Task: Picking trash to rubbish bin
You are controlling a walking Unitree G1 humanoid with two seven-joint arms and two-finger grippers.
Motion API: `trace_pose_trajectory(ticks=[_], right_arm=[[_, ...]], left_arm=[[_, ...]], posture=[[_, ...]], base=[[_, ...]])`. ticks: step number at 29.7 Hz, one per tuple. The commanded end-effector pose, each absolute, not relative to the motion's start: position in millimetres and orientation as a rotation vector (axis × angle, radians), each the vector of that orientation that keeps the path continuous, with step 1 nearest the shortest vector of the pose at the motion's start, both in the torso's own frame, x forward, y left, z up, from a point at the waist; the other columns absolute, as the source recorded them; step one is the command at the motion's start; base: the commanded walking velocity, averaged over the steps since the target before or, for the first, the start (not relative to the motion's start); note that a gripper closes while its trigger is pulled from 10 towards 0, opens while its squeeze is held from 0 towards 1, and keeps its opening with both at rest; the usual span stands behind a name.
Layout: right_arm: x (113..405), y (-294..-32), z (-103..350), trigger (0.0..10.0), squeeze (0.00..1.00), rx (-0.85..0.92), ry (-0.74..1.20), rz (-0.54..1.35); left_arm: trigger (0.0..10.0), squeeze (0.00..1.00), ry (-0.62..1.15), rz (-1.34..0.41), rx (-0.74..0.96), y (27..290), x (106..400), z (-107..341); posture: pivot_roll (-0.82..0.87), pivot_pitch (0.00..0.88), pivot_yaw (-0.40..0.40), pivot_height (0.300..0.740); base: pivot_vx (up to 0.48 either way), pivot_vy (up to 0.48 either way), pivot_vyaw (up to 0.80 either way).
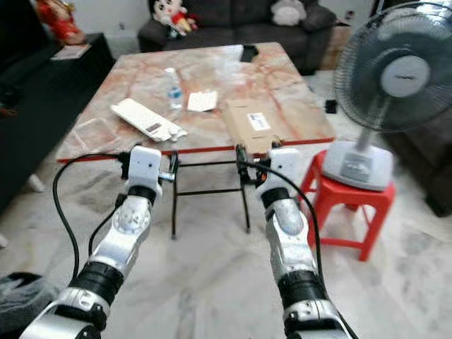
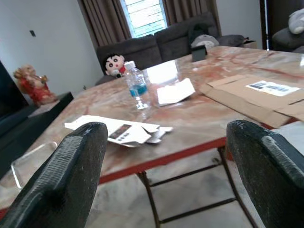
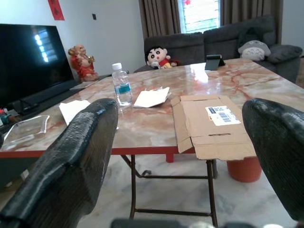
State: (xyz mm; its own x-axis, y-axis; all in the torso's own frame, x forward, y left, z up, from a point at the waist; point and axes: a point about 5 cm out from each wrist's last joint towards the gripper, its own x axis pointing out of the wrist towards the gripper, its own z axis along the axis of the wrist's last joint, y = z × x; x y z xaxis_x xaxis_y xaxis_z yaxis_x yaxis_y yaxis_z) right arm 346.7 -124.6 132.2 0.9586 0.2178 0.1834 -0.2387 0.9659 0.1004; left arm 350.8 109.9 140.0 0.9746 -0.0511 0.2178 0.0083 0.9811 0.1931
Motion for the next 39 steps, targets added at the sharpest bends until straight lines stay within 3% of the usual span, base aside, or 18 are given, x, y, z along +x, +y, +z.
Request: trace_pose_trajectory(ticks=[1, 5, 13, 24, 39], right_arm=[[350.5, -115.0, 140.3, 10.0, 0.00, 0.118, -0.189, 0.264], [351.3, -113.5, 141.7, 10.0, 0.00, 0.081, -0.188, 0.265], [350.0, -110.3, 140.1, 10.0, 0.00, 0.082, -0.182, 0.289], [350.5, -106.6, 144.6, 10.0, 0.00, 0.079, -0.192, 0.309], [349.1, -103.8, 149.4, 10.0, 0.00, 0.132, -0.214, 0.324]], left_arm=[[10.0, 0.00, -0.212, 0.024, 0.143, 121.5, 350.2, 139.9], [10.0, 0.00, -0.205, 0.048, 0.125, 126.3, 351.5, 139.9], [10.0, 0.00, -0.196, 0.098, 0.113, 136.3, 351.8, 140.9], [10.0, 0.00, -0.192, 0.120, 0.104, 139.5, 350.7, 141.1], [10.0, 0.00, -0.194, 0.128, 0.103, 140.0, 351.1, 145.0]], posture=[[-0.18, 0.000, 0.047, 0.740], [-0.17, 0.000, 0.043, 0.740], [-0.16, 0.000, 0.031, 0.740], [-0.16, 0.000, 0.024, 0.740], [-0.16, 0.021, 0.012, 0.740]], base=[[0.000, 0.000, 0.00], [0.000, 0.000, 0.00], [0.000, 0.000, 0.76], [0.000, 0.250, 0.00], [0.289, 0.259, 0.00]])
